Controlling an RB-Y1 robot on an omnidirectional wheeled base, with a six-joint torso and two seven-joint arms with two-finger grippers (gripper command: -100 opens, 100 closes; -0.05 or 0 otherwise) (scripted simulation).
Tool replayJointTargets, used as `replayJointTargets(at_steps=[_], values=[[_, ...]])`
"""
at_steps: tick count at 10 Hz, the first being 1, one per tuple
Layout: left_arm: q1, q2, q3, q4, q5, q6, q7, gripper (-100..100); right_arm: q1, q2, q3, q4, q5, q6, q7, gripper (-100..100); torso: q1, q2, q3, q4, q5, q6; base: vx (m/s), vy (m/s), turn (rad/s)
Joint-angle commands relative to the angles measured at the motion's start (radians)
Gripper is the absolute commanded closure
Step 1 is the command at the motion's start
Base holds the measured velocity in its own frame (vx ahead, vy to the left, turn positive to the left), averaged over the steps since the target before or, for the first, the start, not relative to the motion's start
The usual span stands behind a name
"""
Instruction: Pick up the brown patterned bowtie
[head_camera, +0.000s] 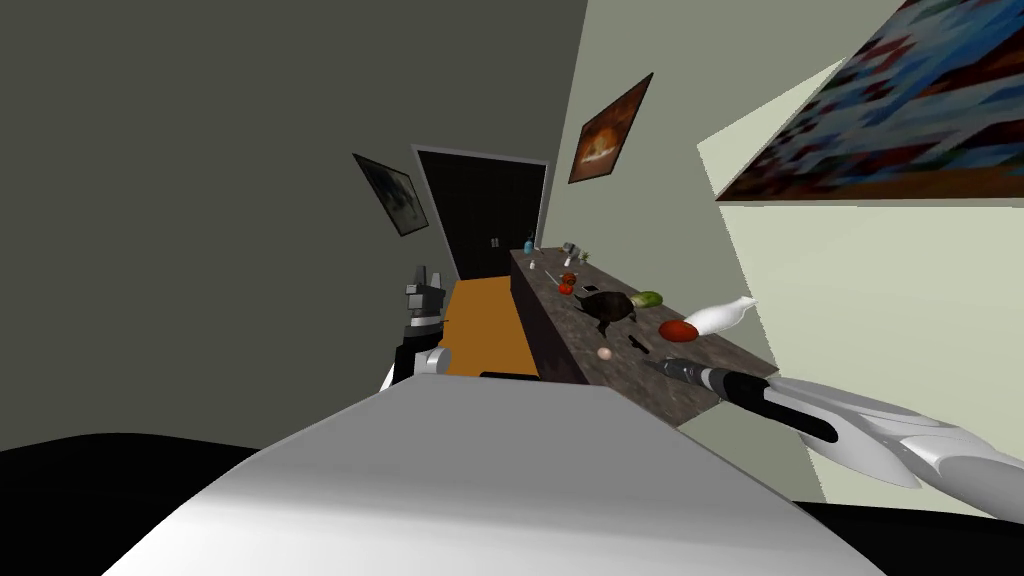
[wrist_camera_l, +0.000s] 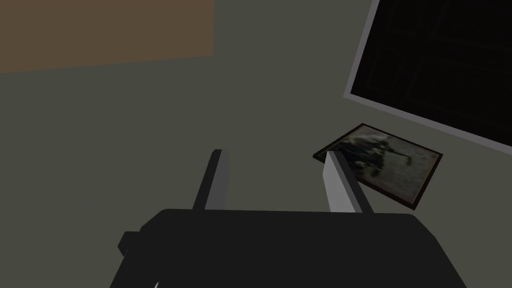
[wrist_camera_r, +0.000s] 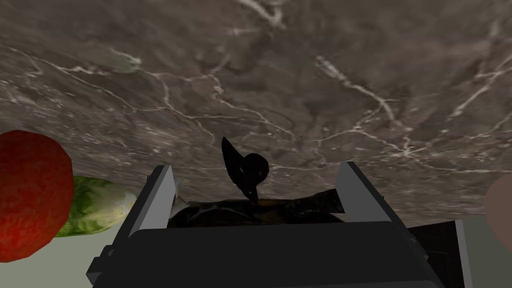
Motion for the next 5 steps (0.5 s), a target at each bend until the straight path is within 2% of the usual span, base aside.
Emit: replayJointTargets(at_steps=[1,2,3,4,5], values=[[0.000,0.000,0.000,0.000,0.000,0.000,0.000,0,-0.002,-0.018,0.027,0.004,-0.008,0.012,-0.027,-100,0.000,0.000,0.000,0.000,0.000,0.000,0.221,0.016,0.099],[0.000,0.000,0.000,0.000,0.000,0.000,0.000,0,0.001,-0.026,0.042,0.008,-0.016,0.013,-0.042,-100,0.001,0.000,0.000,0.000,0.000,0.000,0.199,0.002,0.103],[0.000,0.000,0.000,0.000,0.000,0.000,0.000,0,-0.005,-0.016,0.034,0.015,-0.009,0.006,-0.029,-100,0.000,0.002,0.001,0.000,0.000,0.000,0.083,-0.008,0.027],[0.000,0.000,0.000,0.000,0.000,0.000,0.000,0,-0.005,-0.016,0.036,0.017,-0.009,0.005,-0.032,0,-0.001,0.008,0.004,0.002,0.000,0.001,0.017,-0.001,0.000],[0.000,0.000,0.000,0.000,0.000,0.000,0.000,0,-0.012,0.016,0.035,0.033,-0.003,0.013,-0.020,-100,0.000,0.013,0.007,0.003,0.000,0.001,0.019,-0.015,0.079]])
